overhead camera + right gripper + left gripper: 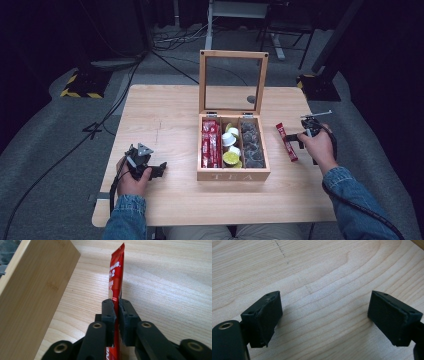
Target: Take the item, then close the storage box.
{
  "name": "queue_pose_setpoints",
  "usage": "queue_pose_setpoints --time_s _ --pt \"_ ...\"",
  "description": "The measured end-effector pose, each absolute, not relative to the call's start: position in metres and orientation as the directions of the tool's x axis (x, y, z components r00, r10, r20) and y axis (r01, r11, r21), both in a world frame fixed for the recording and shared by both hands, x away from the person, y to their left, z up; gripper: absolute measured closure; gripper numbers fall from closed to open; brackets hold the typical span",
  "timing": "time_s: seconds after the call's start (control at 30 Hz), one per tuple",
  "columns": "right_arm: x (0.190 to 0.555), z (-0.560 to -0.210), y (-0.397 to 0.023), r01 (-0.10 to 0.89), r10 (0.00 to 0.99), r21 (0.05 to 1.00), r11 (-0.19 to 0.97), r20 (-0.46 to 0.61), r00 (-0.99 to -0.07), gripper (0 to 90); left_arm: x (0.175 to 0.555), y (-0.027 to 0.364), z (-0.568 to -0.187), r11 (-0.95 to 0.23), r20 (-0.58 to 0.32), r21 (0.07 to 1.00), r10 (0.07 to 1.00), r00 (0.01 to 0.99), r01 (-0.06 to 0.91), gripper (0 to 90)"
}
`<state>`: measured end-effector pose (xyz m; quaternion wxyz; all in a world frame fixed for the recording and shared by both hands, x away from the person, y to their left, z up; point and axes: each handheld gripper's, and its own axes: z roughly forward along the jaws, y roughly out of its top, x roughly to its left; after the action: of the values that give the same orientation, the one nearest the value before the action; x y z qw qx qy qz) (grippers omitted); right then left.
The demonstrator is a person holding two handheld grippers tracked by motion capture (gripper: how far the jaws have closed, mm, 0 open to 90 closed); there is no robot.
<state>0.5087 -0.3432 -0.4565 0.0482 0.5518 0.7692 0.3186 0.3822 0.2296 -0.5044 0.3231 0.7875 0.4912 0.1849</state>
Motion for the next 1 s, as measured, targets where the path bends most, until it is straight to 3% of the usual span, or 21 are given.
queue_pose_setpoints --time_s 0.1,0.17,0.27,0.4,0.63,1.0 --pt "0.509 -0.458 -0.345 0.806 0.874 0.565 0.177 0.286 -0.393 68.9 0.382 0.230 -0.504 -0.308 -0.027 0.691 0.893 0.449 0.655 12.8" --pt "0.508 -0.454 -0.347 0.780 0.880 0.602 0.173 0.262 -0.397 56.5 0.382 0.230 -0.504 -0.307 -0.026 0.691 0.894 0.448 0.654 12.8" --pt "0.507 -0.448 -0.348 0.764 0.875 0.627 0.151 0.275 -0.399 53.3 0.383 0.229 -0.504 -0.307 -0.028 0.689 0.893 0.448 0.656 12.7" --pt "0.503 -0.432 -0.345 0.701 0.859 0.694 0.164 0.248 -0.447 41.4 0.384 0.229 -0.504 -0.310 -0.026 0.687 0.893 0.449 0.657 11.8" --pt "0.499 -0.407 -0.336 0.593 0.820 0.787 0.172 0.219 -0.528 37.0 0.385 0.229 -0.505 -0.307 -0.028 0.689 0.894 0.448 0.657 11.7" --pt "0.502 -0.367 -0.314 0.499 0.784 0.844 0.197 0.171 -0.597 35.7 0.385 0.229 -0.505 -0.308 -0.027 0.689 0.893 0.448 0.656 11.7"
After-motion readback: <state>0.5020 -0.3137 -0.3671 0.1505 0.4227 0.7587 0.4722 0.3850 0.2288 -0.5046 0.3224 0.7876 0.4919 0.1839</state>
